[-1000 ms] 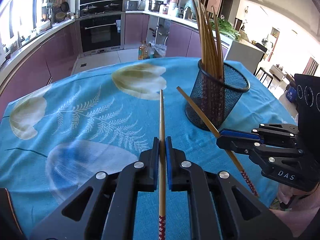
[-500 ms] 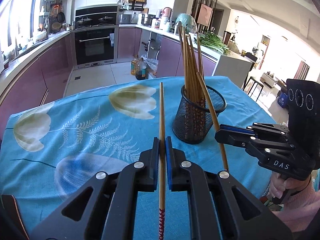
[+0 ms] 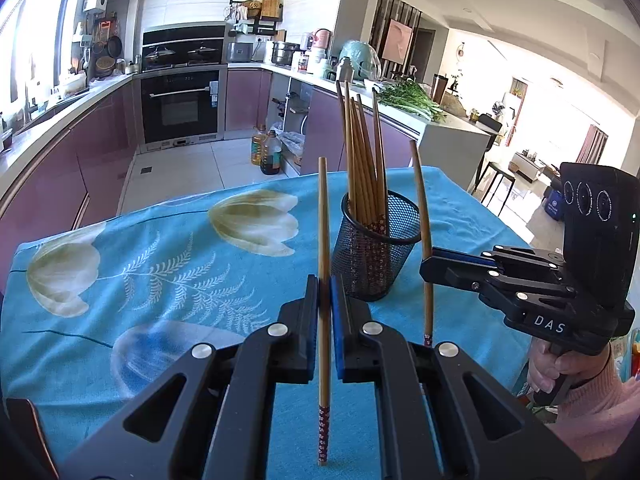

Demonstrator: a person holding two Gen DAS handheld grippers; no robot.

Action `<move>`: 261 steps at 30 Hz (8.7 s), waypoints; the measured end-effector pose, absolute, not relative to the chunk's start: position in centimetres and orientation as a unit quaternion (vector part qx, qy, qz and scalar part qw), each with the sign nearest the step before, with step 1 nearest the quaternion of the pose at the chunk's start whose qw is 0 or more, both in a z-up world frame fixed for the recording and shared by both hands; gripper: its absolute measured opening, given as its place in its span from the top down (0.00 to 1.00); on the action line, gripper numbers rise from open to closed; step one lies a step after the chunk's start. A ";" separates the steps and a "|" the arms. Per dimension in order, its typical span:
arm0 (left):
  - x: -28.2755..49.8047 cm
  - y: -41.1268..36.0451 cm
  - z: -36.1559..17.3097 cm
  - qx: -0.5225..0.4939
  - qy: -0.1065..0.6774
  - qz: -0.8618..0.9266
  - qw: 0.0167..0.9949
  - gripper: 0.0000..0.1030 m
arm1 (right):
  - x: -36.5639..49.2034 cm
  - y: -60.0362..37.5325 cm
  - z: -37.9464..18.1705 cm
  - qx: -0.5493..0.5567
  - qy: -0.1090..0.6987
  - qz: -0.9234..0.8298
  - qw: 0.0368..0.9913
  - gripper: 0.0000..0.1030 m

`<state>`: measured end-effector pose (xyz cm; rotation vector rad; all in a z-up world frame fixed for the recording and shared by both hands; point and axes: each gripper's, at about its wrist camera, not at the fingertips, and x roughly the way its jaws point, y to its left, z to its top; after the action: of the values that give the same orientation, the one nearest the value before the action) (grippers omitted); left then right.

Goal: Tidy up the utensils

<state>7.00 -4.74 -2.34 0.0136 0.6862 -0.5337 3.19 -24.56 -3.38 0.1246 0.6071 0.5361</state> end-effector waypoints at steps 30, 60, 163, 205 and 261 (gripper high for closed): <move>6.0 -4.1 -0.4 0.000 0.300 -0.264 0.917 0.93 | 2.5 -24.4 -1.6 0.048 0.264 0.248 0.931 0.94; 6.6 -5.0 1.7 0.002 0.276 -0.284 0.918 0.93 | 3.4 -24.6 1.1 0.032 0.225 0.230 0.946 0.94; 12.3 -10.1 6.1 0.024 0.261 -0.326 0.908 0.93 | 8.0 -25.2 1.4 0.032 0.222 0.194 0.955 0.95; 17.1 -12.6 2.0 0.037 0.330 -0.315 0.889 0.92 | 10.7 -25.2 -1.3 0.053 0.271 0.185 0.943 0.94; 2.3 2.5 -0.9 -0.012 0.138 -0.031 0.990 0.06 | -0.2 -21.1 -3.0 0.011 0.122 0.098 0.988 0.07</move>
<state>2.32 2.49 -0.90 -0.0249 0.2772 -0.0613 -0.22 -21.11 -2.97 0.0229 0.2451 0.1972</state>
